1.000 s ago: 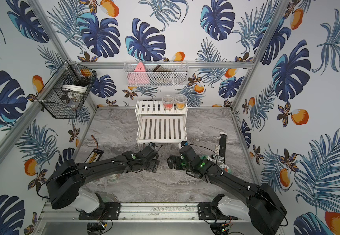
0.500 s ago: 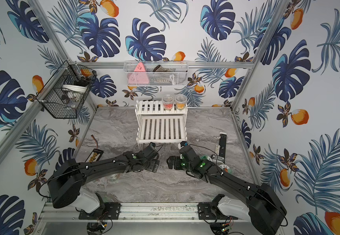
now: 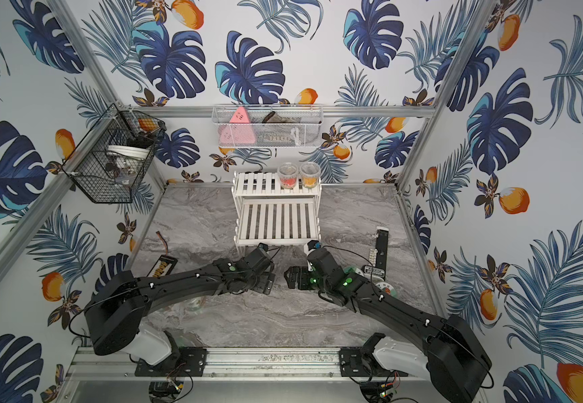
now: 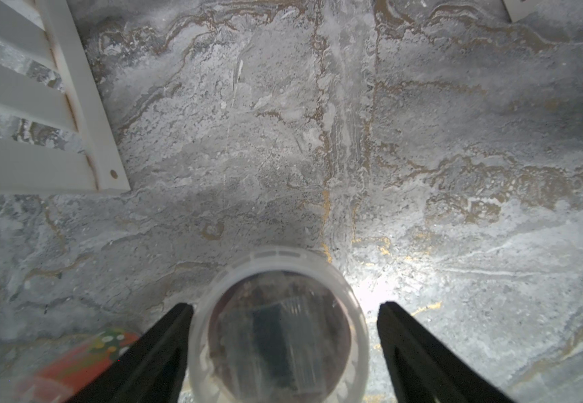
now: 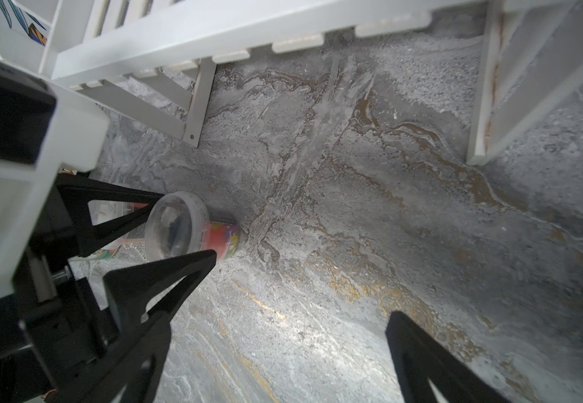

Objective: Place the seed container on the shelf
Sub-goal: Pick up the seed jar at the center of the board.

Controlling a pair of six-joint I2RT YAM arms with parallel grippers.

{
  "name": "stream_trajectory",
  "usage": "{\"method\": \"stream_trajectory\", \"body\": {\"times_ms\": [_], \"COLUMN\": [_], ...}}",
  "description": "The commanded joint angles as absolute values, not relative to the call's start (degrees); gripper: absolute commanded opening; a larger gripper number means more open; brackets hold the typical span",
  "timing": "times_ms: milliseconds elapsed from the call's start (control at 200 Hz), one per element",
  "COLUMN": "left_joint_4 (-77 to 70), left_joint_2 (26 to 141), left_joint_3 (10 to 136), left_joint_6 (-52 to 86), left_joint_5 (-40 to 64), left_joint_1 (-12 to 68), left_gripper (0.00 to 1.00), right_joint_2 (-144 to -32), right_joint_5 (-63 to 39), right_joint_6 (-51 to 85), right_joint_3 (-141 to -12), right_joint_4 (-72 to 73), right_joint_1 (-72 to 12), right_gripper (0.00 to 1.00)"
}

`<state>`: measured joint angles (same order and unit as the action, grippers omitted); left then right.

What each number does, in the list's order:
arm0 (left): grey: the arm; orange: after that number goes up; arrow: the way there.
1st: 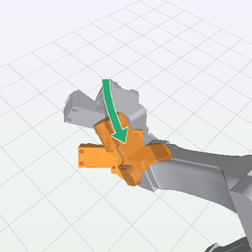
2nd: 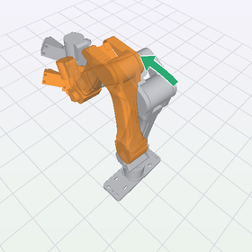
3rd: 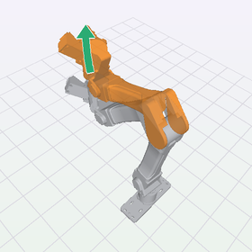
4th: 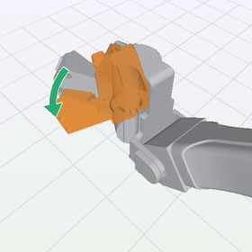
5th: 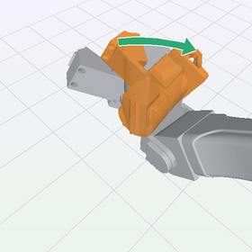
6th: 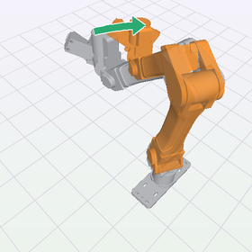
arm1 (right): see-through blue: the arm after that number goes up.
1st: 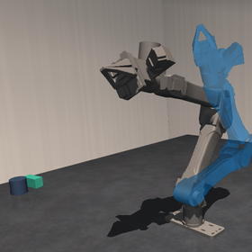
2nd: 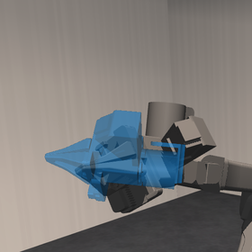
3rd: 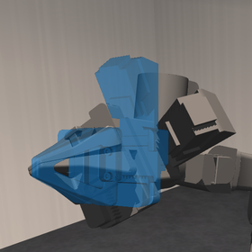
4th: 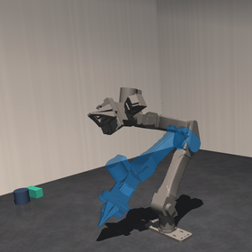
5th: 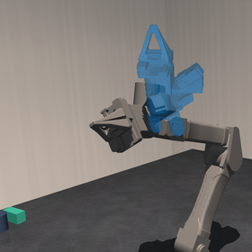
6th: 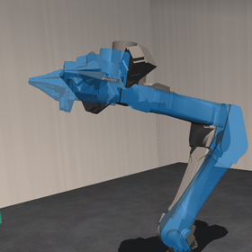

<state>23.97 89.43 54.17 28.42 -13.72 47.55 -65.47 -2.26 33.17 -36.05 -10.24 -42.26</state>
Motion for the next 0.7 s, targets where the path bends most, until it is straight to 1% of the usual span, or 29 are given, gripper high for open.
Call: {"method": "stream_trajectory", "body": {"times_ms": [0, 135, 320, 691], "left_joint_4": [23.30, 23.53, 23.46, 23.64], "left_joint_2": [89.32, 89.83, 89.51, 88.42], "left_joint_3": [54.48, 54.88, 54.67, 53.00], "left_joint_6": [28.25, 28.39, 28.30, 27.97], "left_joint_5": [-13.47, -13.49, -12.97, -12.84], "left_joint_1": [47.46, 47.37, 46.76, 45.36], "left_gripper": [0.90, 0.90, 0.88, 0.90], "right_joint_2": [-65.21, -64.95, -65.77, -66.96], "right_joint_5": [-2.72, -2.18, -2.58, -3.60], "right_joint_6": [33.33, 33.13, 33.14, 33.39], "right_joint_3": [-35.51, -35.12, -34.88, -34.98], "right_joint_4": [-9.35, -9.68, -8.27, -7.68], "right_joint_1": [-42.28, -42.28, -42.28, -42.28], "right_gripper": [1.00, 1.00, 1.00, 1.00]}}
